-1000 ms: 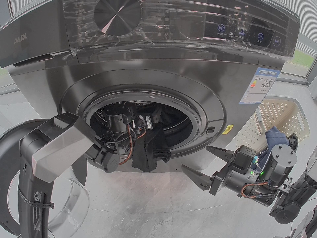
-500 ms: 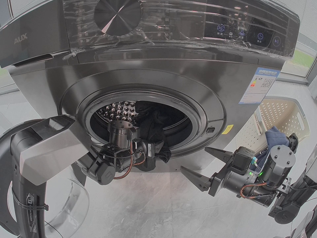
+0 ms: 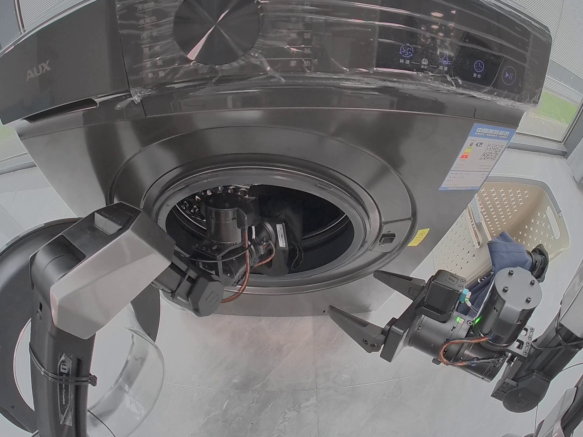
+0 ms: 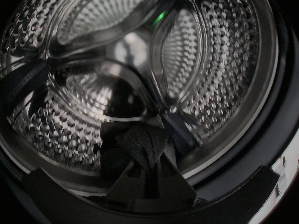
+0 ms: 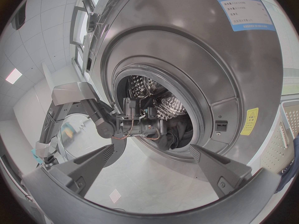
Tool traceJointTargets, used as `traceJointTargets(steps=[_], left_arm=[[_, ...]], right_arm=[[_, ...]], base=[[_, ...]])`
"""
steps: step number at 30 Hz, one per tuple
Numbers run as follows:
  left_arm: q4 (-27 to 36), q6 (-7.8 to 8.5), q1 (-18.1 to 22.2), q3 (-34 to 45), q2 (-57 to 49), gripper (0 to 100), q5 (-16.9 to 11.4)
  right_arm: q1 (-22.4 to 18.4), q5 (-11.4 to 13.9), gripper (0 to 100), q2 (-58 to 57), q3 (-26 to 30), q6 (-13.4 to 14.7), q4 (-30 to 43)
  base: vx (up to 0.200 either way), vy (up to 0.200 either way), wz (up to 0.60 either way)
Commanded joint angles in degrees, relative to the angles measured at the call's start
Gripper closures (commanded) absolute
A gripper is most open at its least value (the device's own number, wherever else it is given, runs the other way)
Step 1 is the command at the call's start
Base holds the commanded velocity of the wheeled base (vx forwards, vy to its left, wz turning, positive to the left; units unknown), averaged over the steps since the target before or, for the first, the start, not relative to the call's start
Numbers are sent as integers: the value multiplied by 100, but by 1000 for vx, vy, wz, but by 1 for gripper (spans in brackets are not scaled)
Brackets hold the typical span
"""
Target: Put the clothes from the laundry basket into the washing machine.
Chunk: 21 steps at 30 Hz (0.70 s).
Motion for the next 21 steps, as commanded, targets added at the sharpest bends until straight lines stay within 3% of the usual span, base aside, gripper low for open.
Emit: traceJointTargets(steps=[1, 9, 16, 17, 21], left_arm=[[-426, -78, 130, -957, 561, 100, 332], [-567, -87, 253, -1792, 789, 100, 464], [-619, -78, 253, -1871, 886, 100, 516], [-619, -78, 253, -1880, 886, 0, 516], [-619, -139, 218, -1897, 877, 0, 516]], right_arm=[[23, -7, 0, 34, -19, 2, -32], [23, -7, 0, 52, -19, 2, -32], [32, -7, 0, 78, -10, 2, -32], [41, -7, 0, 78, -19, 2, -32], [67, -7, 0, 78, -10, 2, -32]], base=[[0, 0, 0], [0, 0, 0], [0, 0, 0], [0, 0, 0], [0, 0, 0]])
